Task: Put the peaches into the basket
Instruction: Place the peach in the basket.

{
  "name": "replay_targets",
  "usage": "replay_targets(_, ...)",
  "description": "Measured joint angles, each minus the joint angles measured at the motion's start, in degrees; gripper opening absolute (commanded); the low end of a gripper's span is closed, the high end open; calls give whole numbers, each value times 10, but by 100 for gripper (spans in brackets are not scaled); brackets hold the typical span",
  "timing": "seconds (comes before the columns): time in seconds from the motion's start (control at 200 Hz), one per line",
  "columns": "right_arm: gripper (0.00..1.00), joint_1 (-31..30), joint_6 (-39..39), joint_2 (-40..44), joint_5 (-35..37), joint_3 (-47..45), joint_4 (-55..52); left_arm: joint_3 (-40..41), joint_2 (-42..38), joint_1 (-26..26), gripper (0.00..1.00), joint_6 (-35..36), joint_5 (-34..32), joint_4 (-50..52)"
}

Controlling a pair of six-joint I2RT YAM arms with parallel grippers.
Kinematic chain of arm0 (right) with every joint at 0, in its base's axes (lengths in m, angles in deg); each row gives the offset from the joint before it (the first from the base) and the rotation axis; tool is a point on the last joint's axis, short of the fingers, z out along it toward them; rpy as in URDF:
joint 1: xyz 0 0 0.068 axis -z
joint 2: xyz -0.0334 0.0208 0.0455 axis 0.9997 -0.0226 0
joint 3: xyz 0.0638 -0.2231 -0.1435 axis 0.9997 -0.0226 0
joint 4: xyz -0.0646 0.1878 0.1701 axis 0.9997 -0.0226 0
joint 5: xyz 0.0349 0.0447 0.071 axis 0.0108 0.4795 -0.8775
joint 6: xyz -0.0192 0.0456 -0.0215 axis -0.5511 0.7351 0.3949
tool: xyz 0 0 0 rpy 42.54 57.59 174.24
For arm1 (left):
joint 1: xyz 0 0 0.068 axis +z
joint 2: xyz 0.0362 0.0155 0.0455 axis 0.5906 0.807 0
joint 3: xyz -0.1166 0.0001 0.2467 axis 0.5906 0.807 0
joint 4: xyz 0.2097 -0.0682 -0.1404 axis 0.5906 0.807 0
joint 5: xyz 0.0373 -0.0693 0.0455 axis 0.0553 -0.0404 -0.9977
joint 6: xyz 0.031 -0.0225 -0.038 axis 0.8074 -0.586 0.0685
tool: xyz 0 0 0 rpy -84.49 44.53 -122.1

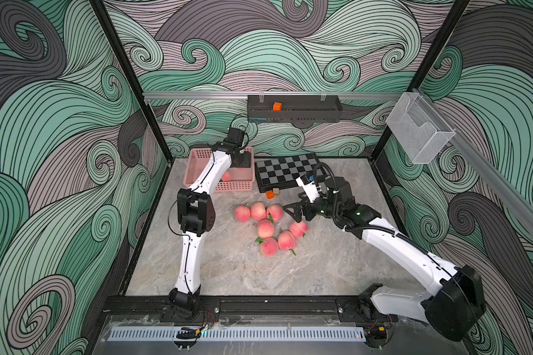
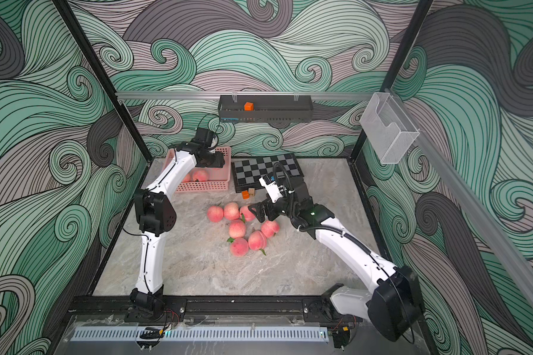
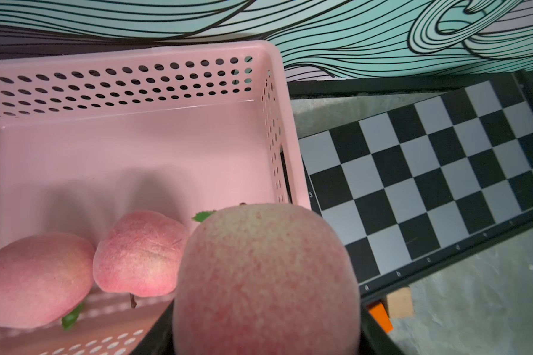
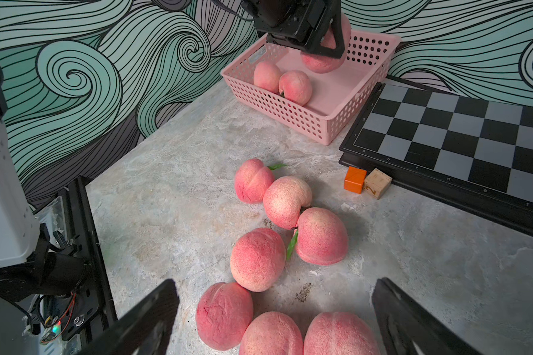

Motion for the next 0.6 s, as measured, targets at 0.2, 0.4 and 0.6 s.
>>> replay_targets(0.2,99,5,-1,-2,-5,0,1,-17,38,1,51,19,-10,-6)
replay_targets(0.4,99,6,0,-10,-8,0,1,-17,58,1,52,42,-16,-12)
replay_targets(0.6,99,6,0,-10,-8,0,1,-17,76,1,52,57,-23,-18)
